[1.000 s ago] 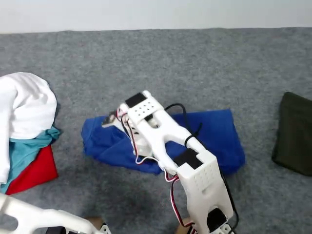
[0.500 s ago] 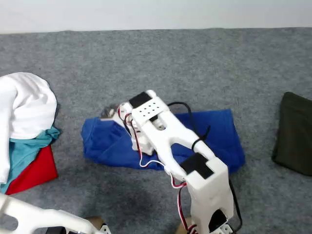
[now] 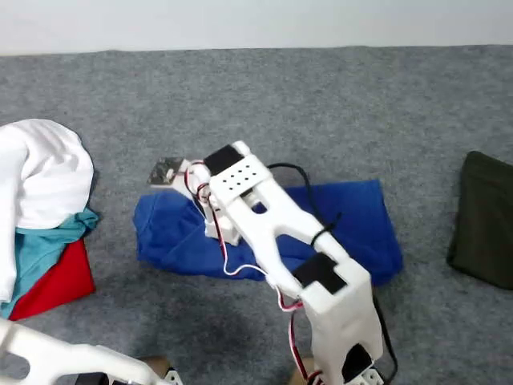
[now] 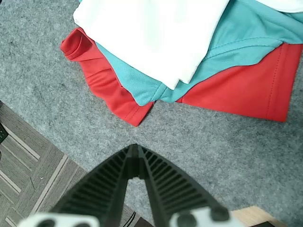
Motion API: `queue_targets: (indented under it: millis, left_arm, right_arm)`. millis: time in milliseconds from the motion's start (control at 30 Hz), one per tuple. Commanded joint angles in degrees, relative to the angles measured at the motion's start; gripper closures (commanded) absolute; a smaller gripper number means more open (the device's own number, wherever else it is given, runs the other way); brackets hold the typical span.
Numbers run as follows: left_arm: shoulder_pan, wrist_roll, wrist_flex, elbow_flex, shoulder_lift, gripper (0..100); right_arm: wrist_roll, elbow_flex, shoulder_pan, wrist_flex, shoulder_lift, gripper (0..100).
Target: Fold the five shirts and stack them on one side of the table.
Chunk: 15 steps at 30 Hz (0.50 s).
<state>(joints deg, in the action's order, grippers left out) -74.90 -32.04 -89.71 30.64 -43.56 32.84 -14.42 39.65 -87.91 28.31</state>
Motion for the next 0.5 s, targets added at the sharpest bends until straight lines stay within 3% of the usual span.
queue_targets:
  millis: [0,133,267,467]
  left_arm:
    - [0.4,-0.4,0.7,-1.2,-1.1,100]
    - [0.4,-0.4,-0.3,-3.4,-1.1,100]
    - [3.6,-0.4,-6.7,-6.5,-1.1,100]
    - [6.2,-0.1,-10.6,-11.5,-1.1,100]
  right_arm:
    - [-0.1,-6.0,0.5,-1.3,-1.5,76.8]
    - [-2.7,-9.9,0.0,-4.6,-6.1,77.6]
    - [-3.4,-10.6,-1.7,-10.9,-10.9,85.8]
    - [-9.9,-7.5,-11.6,-14.7,-20.6,87.3]
